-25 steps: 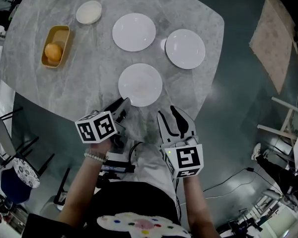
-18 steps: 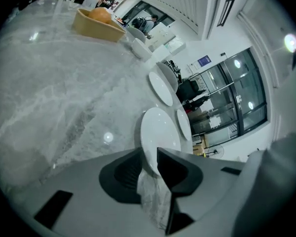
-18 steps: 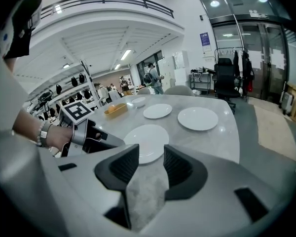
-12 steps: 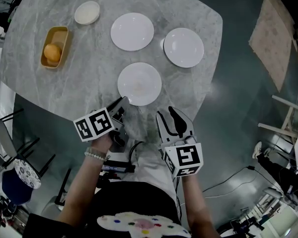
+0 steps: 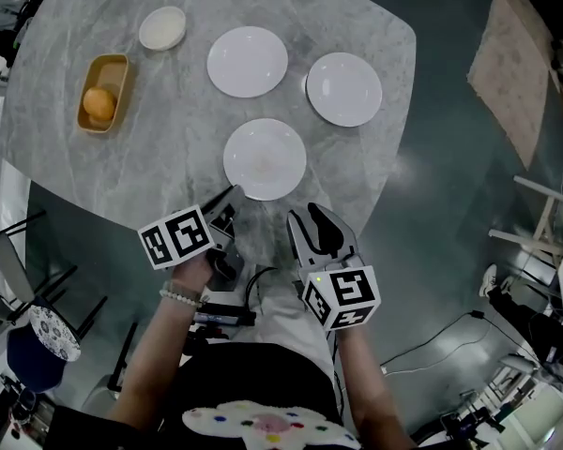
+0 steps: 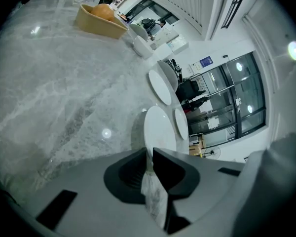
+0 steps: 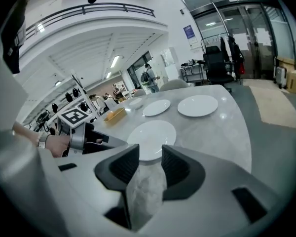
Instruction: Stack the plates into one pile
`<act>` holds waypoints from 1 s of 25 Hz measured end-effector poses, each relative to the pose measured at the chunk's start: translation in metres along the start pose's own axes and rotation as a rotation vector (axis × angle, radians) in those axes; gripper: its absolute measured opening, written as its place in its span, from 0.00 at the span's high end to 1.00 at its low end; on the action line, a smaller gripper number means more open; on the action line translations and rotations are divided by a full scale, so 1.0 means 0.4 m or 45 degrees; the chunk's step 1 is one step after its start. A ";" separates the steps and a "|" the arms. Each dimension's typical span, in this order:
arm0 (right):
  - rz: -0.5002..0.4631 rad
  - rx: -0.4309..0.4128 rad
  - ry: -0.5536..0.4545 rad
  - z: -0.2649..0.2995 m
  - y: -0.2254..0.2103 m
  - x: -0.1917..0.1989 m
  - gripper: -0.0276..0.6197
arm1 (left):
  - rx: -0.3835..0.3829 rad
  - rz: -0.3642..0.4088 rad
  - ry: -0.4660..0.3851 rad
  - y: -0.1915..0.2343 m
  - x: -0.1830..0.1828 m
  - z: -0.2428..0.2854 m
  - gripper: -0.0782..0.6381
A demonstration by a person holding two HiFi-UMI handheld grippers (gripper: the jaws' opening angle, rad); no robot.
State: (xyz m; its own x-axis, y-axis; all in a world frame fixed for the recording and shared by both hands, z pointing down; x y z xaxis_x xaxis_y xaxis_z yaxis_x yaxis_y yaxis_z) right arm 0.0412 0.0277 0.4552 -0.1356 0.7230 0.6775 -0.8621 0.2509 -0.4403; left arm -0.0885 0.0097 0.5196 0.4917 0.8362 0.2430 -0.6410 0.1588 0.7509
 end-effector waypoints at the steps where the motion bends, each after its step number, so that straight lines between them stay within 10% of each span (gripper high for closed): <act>1: 0.029 -0.009 -0.003 0.002 0.003 0.004 0.74 | 0.012 -0.002 -0.004 -0.005 -0.004 -0.001 0.82; 25: 1.241 -0.200 -0.060 0.132 0.019 0.109 0.75 | 0.131 0.026 0.016 -0.071 -0.030 -0.016 0.84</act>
State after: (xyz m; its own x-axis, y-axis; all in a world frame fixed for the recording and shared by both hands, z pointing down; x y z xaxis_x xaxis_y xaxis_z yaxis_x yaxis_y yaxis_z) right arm 0.0030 0.0272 0.5127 -0.7740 0.6332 -0.0023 -0.2884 -0.3557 -0.8890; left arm -0.0798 -0.0017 0.4915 0.4716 0.8452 0.2515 -0.5864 0.0875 0.8053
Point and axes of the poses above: the fingertips, and each gripper's own axes: z forward along the fingers, y to its left, x out of its underside, the point moved 1 cm from there along -z, backward along the fingers, and after that the axes turned 6 degrees about z, right-handed, at the moved point
